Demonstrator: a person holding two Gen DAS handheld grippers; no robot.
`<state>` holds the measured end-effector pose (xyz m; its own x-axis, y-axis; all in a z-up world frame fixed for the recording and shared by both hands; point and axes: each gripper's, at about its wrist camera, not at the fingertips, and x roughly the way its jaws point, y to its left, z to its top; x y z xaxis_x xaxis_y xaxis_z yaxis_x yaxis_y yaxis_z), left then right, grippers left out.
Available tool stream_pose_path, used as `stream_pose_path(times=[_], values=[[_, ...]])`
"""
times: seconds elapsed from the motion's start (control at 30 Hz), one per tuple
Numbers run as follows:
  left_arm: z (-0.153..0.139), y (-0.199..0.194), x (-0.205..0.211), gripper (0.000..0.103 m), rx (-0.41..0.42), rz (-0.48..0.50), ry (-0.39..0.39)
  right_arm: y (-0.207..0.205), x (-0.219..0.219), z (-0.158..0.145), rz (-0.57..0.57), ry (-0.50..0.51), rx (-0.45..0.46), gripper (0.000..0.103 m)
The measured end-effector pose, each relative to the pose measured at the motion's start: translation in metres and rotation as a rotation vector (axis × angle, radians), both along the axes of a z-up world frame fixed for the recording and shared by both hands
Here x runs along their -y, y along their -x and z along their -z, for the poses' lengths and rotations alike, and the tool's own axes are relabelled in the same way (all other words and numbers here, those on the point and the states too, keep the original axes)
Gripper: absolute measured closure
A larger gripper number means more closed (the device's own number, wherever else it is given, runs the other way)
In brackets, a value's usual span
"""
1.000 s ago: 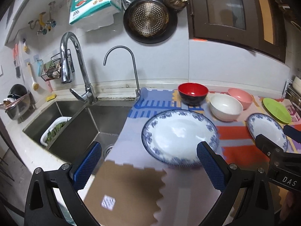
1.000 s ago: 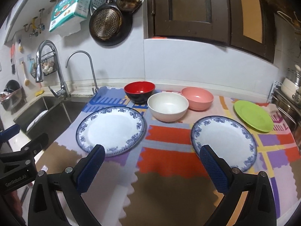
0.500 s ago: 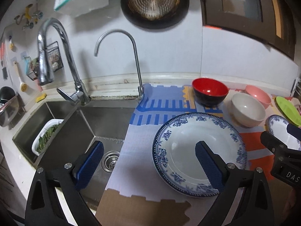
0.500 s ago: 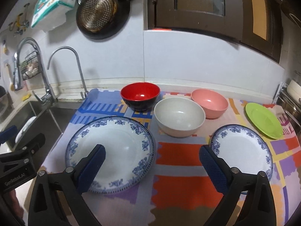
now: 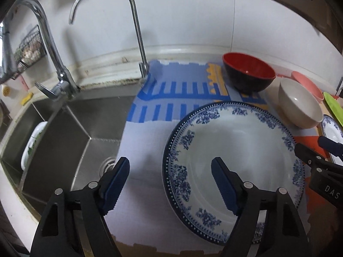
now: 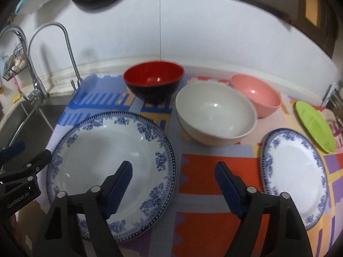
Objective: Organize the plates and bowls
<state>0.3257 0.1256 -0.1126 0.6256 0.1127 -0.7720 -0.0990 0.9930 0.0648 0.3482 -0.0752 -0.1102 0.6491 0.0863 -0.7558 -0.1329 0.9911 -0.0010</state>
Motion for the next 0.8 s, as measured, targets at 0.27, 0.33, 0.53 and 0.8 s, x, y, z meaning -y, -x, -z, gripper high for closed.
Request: stream_pose_path(times=[0.27,0.33,0.53,0.8], values=[[0.015,-0.02,0.0,0.038,-0.056,0.015,0.031,-0.023,-0.003,0.019,-0.017,-0.006,-0.059,0.039],[0.018,-0.022,-0.001,0.04,-0.066,0.018,0.04,-0.027,-0.003,0.021,-0.021,-0.013,-0.069,0.041],[0.023,-0.027,-0.002,0.053,-0.086,0.026,0.06,-0.032,-0.007,0.029,-0.042,-0.021,-0.102,0.053],[0.027,-0.03,-0.003,0.066,-0.095,0.026,0.056,-0.035,-0.009,0.033,-0.049,-0.013,-0.115,0.067]])
